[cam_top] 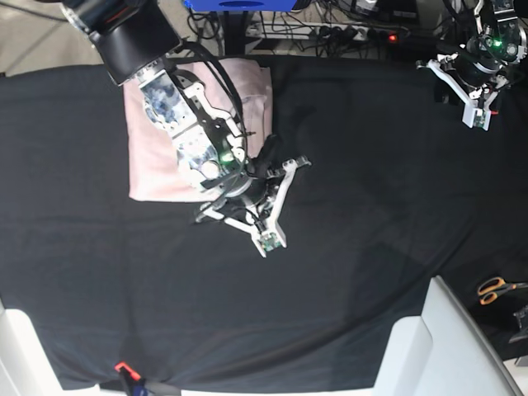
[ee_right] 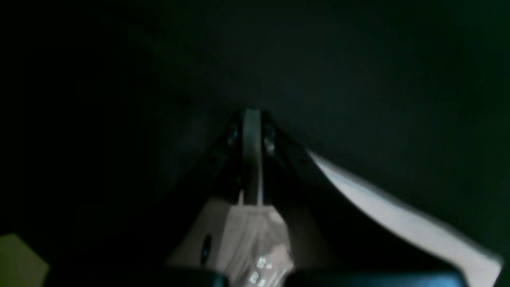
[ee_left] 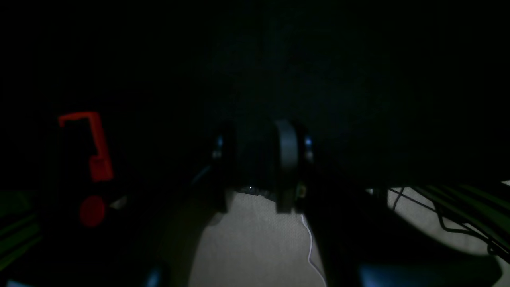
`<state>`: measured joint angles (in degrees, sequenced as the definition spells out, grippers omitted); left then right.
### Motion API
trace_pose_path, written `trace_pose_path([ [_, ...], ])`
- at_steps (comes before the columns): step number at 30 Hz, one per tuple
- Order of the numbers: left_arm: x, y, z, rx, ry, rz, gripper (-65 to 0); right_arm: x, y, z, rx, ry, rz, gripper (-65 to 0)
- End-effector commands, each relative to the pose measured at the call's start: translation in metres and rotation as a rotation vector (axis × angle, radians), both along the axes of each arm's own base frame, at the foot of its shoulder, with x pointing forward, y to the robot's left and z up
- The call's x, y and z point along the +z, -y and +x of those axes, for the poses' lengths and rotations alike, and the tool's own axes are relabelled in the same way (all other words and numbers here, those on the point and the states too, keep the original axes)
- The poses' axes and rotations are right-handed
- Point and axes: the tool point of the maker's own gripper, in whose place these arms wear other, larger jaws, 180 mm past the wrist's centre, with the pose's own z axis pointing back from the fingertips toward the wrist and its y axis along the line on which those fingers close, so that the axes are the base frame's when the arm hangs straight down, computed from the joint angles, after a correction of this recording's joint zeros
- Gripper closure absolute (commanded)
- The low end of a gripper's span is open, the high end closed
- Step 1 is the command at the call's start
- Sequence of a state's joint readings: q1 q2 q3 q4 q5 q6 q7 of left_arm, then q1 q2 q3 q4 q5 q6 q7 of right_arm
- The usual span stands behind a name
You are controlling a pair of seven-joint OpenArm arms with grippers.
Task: Fold the T-shirt properly
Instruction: 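Release the shirt and raise the right gripper away, then move the left gripper to the folded shirt's edge and grasp it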
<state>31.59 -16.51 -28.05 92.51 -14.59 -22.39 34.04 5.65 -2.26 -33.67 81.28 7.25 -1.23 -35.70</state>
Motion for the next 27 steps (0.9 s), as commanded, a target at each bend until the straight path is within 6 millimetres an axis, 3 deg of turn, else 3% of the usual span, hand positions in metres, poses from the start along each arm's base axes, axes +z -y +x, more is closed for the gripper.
trace_pose_path([
  [1,0.007,-0.006,0.004,-0.003,0.023,0.018,-16.5,0.019,0.005,0.013,0.001,0.081,0.005,0.0],
  [3,0.007,-0.006,0.004,-0.003,0.023,0.018,-16.5,0.028,0.013,0.011,0.008,0.108,-0.005,0.0],
  [6,0.007,-0.006,0.004,-0.002,0.022,0.018,-16.5,0.029,0.034,-0.014,-0.011,0.020,-0.062,0.0],
  [14,0.010,-0.006,0.012,-0.003,0.040,0.019,-16.6,-0.012,0.086,-0.094,-0.199,-0.223,-0.057,0.0],
  [17,0.010,-0.007,0.015,0.000,0.047,0.018,-16.6,-0.024,0.082,-0.119,-0.201,-0.276,-0.034,0.0],
  [23,0.014,-0.002,0.027,-0.014,0.069,0.014,-16.9,-0.039,0.071,-0.145,-0.203,-0.375,0.054,0.0],
  [27,0.018,0.018,0.042,-0.054,0.099,-0.013,-16.9,-0.054,0.063,-0.162,-0.212,-0.464,0.095,0.0],
])
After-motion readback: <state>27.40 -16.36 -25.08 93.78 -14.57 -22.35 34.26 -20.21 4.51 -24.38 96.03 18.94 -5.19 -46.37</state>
